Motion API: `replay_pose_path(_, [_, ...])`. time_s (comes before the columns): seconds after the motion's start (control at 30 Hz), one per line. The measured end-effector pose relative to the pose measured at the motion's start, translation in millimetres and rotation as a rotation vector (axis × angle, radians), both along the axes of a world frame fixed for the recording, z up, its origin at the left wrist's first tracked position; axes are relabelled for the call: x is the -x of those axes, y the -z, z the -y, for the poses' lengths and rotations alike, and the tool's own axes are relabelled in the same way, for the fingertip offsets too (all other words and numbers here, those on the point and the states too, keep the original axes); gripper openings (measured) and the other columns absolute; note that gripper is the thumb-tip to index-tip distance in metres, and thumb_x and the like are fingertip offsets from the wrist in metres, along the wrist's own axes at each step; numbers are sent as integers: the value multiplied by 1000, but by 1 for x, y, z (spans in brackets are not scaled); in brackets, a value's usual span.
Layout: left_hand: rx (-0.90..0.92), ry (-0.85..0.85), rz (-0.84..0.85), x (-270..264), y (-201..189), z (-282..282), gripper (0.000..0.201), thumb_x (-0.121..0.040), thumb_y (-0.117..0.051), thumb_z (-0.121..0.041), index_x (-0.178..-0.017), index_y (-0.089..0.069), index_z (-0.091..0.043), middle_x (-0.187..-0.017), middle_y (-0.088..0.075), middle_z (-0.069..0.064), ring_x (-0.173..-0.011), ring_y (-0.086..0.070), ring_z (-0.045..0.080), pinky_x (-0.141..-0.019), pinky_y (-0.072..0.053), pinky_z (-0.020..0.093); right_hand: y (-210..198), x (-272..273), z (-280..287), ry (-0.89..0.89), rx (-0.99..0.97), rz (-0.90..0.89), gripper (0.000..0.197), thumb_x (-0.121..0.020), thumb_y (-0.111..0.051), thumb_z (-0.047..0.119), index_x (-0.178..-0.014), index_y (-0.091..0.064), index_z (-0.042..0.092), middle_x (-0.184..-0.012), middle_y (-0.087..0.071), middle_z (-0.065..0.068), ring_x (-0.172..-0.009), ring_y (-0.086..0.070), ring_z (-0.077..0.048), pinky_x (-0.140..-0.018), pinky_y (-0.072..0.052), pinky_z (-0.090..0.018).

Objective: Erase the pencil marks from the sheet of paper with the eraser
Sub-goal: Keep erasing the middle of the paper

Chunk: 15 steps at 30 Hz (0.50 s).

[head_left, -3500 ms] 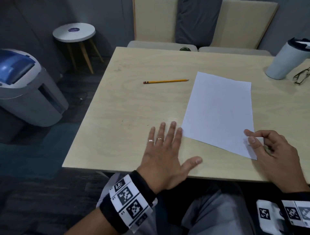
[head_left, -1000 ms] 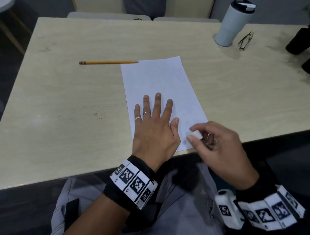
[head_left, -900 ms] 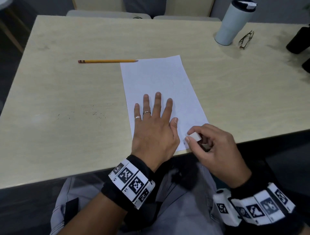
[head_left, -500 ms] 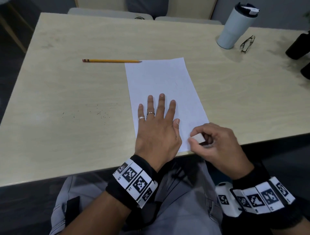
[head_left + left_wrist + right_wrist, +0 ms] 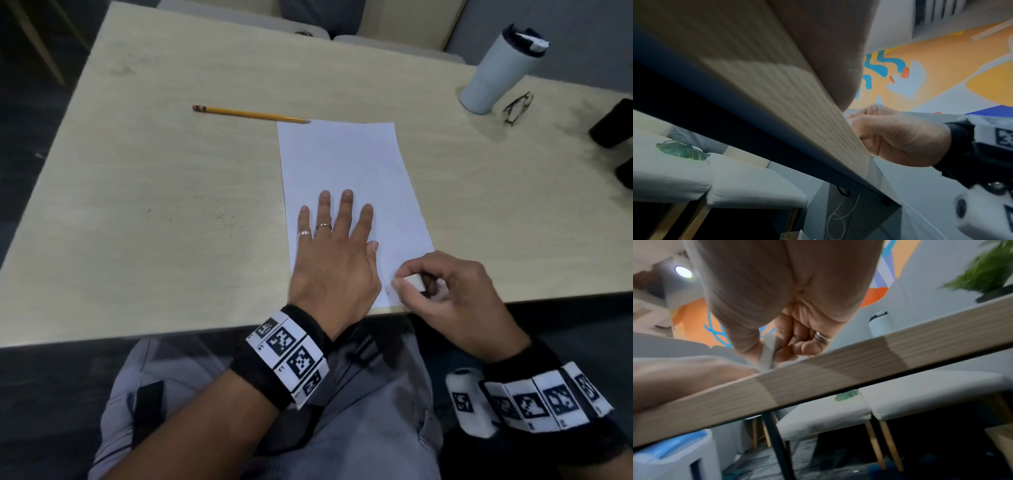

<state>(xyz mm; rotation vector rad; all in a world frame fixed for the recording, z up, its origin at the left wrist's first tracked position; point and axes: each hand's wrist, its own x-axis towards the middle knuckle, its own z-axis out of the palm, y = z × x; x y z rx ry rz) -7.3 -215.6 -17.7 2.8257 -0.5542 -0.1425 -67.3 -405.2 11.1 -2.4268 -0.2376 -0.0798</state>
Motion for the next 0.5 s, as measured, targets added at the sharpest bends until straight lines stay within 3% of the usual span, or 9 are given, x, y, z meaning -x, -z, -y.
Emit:
replay_pose_path(0.07, [-9, -1, -1, 0, 1, 0, 62, -111, -6, -43, -169, 4, -21, -175, 14, 10, -160, 17, 36, -128, 4, 59, 6, 1, -8, -70, 44, 18, 4, -92, -82, 22, -90, -78, 23, -72, -59, 9, -67, -52, -18, -66, -42, -24])
replay_pose_path(0.23, [6, -2, 4, 0, 1, 0, 63, -111, -7, -43, -169, 1, -21, -176, 11, 10, -161, 15, 37, -128, 3, 60, -1, -3, 24, 29, 76, 12, 17, -87, -85, 8, -90, -78, 24, -72, -61, 2, -67, -51, -17, -66, -41, -22])
replay_pose_path(0.4, [-4, 0, -1, -1, 2, 0, 62, -111, -6, -43, -169, 3, -21, -176, 13, 11, -161, 16, 37, -128, 4, 60, 2, 0, 1, -93, 43, -41, 12, -90, -83, 11, -89, -77, 21, -74, -63, 9, -69, -52, -18, -68, -43, -24])
replay_pose_path(0.5, [0, -1, -2, -1, 1, -1, 63, -111, -7, -43, -169, 2, -21, -176, 12, 11, -161, 15, 37, -128, 4, 60, -1, -4, 23, -18, 40, -60, 16, -89, -83, 11, -90, -77, 26, -76, -65, 0, -66, -51, -19, -66, -44, -27])
